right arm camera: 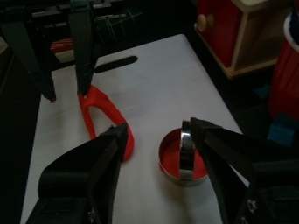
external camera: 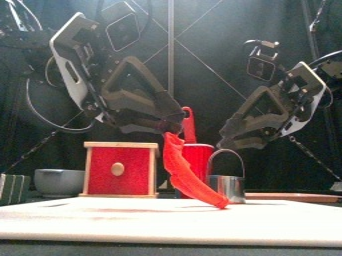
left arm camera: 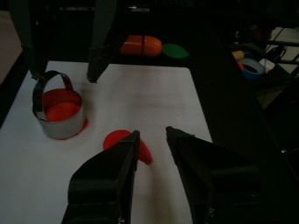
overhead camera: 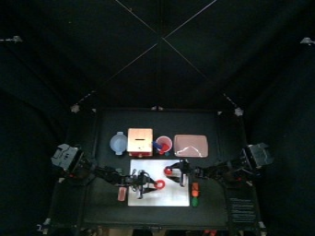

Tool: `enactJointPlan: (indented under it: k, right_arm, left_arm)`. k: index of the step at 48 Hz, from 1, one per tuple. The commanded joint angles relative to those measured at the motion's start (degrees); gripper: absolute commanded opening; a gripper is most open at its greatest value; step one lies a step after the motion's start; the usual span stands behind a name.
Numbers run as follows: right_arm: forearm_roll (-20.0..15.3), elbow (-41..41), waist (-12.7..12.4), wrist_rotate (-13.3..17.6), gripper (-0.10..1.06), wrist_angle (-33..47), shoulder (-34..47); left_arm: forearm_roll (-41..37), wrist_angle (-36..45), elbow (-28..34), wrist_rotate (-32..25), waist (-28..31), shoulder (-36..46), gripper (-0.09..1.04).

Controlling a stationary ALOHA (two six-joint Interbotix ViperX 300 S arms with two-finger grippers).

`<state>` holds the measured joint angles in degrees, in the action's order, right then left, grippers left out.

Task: Get the cutter from the drawer then cut the dough then place the extra dough in the bowl
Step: Place the extra dough in the bowl

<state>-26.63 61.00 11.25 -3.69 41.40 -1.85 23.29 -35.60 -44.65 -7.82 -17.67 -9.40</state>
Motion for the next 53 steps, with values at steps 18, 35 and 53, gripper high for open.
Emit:
enactJointPlan:
  k: [18, 35, 53]
  right_arm:
    - [-0.1, -0.3, -0.1, 0.3, 0.91, -0.1, -1.5]
    - [-0.3, -0.4, -0.1, 0.4, 0.91, -0.2, -1.1]
    - [-0.4, -0.7, -0.1, 0.4, 0.91, -0.1, -0.4]
  left_arm:
    - [-2.6, -0.6, -1.6, -0.2, 0.2, 6.6, 0.79]
    - [-6.4, -0.6, -2.0, -0.1, 0.3, 7.5, 0.88]
    - [-9.1, -0.1, -2.9, -4.0, 1.0, 6.2, 0.88]
